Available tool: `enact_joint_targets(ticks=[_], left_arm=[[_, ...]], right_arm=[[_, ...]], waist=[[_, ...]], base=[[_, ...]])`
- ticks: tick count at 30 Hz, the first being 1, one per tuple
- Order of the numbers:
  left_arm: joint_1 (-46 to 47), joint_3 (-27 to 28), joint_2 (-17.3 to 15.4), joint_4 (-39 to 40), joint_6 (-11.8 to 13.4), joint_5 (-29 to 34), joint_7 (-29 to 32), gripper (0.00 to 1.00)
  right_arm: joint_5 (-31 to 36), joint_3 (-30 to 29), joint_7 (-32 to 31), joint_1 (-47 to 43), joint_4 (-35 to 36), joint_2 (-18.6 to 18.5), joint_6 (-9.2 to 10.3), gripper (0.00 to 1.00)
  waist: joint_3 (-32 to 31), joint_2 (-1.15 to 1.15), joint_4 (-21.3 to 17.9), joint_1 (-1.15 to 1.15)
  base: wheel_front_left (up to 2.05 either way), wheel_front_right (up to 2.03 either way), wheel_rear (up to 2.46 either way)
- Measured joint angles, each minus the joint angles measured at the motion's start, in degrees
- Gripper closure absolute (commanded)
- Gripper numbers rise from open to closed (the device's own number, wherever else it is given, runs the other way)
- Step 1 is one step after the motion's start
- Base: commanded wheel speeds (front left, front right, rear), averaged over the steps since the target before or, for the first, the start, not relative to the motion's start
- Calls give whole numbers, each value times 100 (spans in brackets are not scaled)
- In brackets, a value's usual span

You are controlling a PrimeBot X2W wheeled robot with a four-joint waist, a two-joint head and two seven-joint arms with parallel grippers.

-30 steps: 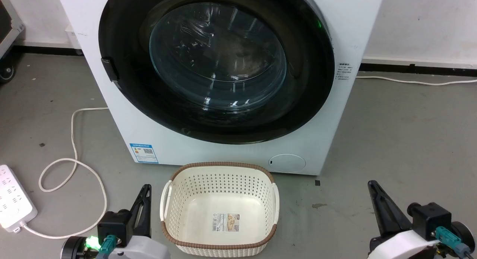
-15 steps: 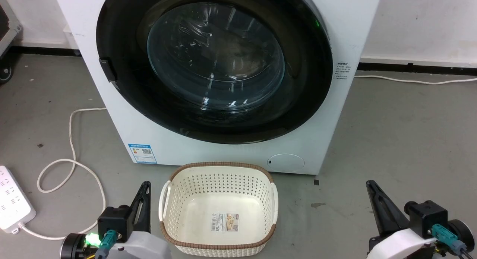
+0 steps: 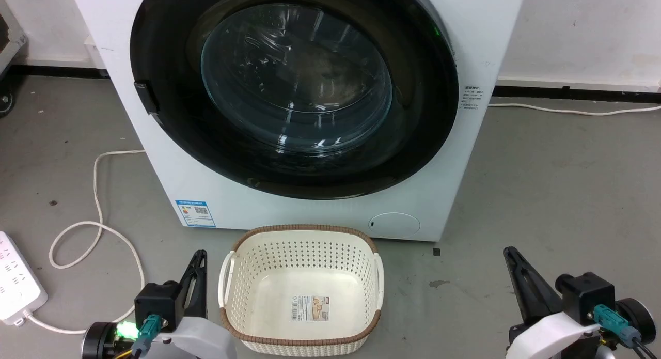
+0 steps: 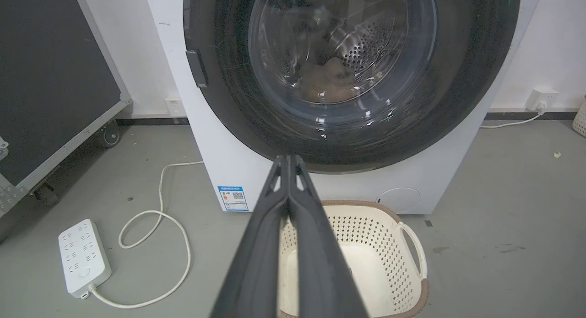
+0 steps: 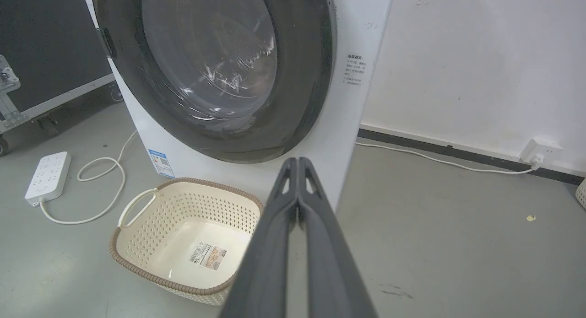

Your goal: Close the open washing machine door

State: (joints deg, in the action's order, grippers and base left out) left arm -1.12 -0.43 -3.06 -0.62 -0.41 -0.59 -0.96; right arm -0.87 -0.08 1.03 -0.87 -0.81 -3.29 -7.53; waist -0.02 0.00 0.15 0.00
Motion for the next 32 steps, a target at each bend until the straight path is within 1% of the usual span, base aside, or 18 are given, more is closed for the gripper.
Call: enact_joint_targets(ticks=[5, 32], left_arm=[[17, 25, 8, 30, 24, 43, 93, 100], [25, 37, 18, 38, 24, 43, 94, 100]], right_arm=[[44, 7, -94, 5, 35, 11, 0, 100], [45, 10, -96, 7, 48, 14, 0, 100]], waist=[[2, 0, -16, 0], [2, 0, -16, 0]], base=[[0, 0, 0], [0, 0, 0]])
